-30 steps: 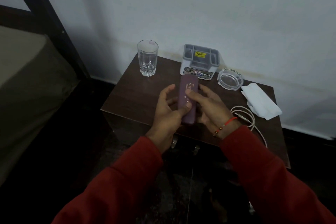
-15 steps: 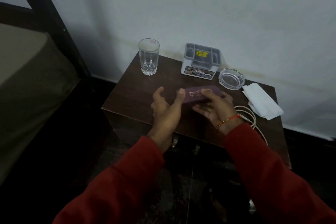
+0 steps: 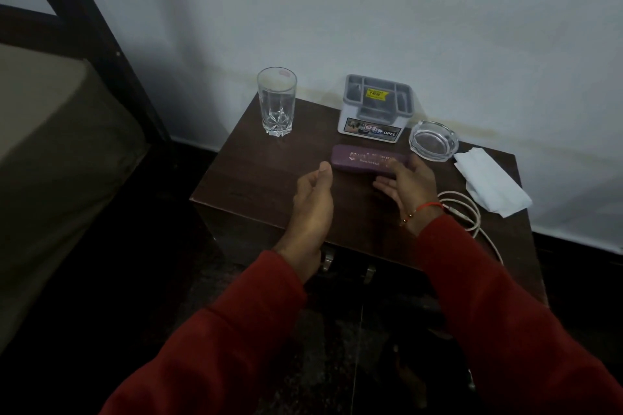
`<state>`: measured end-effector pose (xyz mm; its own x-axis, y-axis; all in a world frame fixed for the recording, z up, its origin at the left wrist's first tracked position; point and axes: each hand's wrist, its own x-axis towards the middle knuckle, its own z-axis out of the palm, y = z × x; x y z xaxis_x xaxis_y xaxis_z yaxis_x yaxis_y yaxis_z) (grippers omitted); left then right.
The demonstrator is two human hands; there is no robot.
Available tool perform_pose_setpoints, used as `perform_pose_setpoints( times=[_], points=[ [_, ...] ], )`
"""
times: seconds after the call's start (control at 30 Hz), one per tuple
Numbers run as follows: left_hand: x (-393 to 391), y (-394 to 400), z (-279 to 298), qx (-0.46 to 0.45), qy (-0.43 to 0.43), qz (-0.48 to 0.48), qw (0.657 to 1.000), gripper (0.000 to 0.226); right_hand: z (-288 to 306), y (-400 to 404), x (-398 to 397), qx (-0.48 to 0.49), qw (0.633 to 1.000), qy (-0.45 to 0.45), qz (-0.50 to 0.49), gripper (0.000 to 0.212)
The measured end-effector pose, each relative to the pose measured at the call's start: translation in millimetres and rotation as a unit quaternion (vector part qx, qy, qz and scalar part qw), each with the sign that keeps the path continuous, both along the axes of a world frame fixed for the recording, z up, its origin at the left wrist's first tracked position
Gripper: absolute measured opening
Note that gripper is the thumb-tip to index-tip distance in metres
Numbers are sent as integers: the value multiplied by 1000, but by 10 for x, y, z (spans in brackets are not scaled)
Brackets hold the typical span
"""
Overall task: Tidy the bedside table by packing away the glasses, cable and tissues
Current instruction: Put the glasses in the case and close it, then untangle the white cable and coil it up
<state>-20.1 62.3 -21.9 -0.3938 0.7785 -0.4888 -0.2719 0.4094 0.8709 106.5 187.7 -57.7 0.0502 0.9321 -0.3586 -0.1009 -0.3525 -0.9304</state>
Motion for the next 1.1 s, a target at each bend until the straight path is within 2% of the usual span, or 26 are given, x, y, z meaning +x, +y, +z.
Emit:
perform_pose_setpoints(
  times=[0.1, 0.23, 0.3, 0.37, 0.4, 0.47, 0.5, 0.57, 0.67, 0.73, 0.8, 0.9, 1.1],
  points=[
    [3, 0, -12, 1, -8, -6, 1000, 30, 15, -3, 9, -7, 1000, -21, 16, 7],
    [14, 2, 25, 11, -19, -12, 1000, 36, 75, -1, 100, 15, 996, -90, 24, 16],
    [9, 5, 49, 10, -28, -15, 999, 35, 161, 15, 232, 47, 991, -122, 24, 34],
    [9, 13, 55, 7, -30, -27, 999, 36, 302, -15, 434, 97, 977, -187, 31, 27],
    [15, 15, 56, 7, -29, -36, 999, 38, 367, -43, 554, 124, 960, -250, 38, 19],
    [36, 14, 57, 7, -27, -49, 998, 41, 449, -117, 805, 157, 899, -402, 78, 7],
    [53, 11, 64, 7, -27, -56, 998, 43, 461, -168, 925, 147, 868, -462, 105, 8],
    [85, -4, 82, 8, -25, -67, 997, 43, 399, -278, 1120, 81, 827, -531, 167, 23],
    [129, -26, 119, 7, -14, -78, 997, 38, 250, -443, 1296, 3, 767, -598, 231, 58],
    [158, -33, 138, 9, -9, -81, 997, 39, 181, -494, 1374, -2, 746, -622, 237, 63],
    [181, -41, 151, 14, -6, -79, 997, 39, 159, -477, 1410, 9, 745, -626, 231, 47],
    [176, -47, 153, 24, -3, -73, 997, 38, 171, -419, 1393, 38, 764, -597, 241, 23],
    [122, -38, 128, 16, 1, -69, 998, 35, 304, -404, 1207, 114, 814, -534, 198, 7]
  ],
)
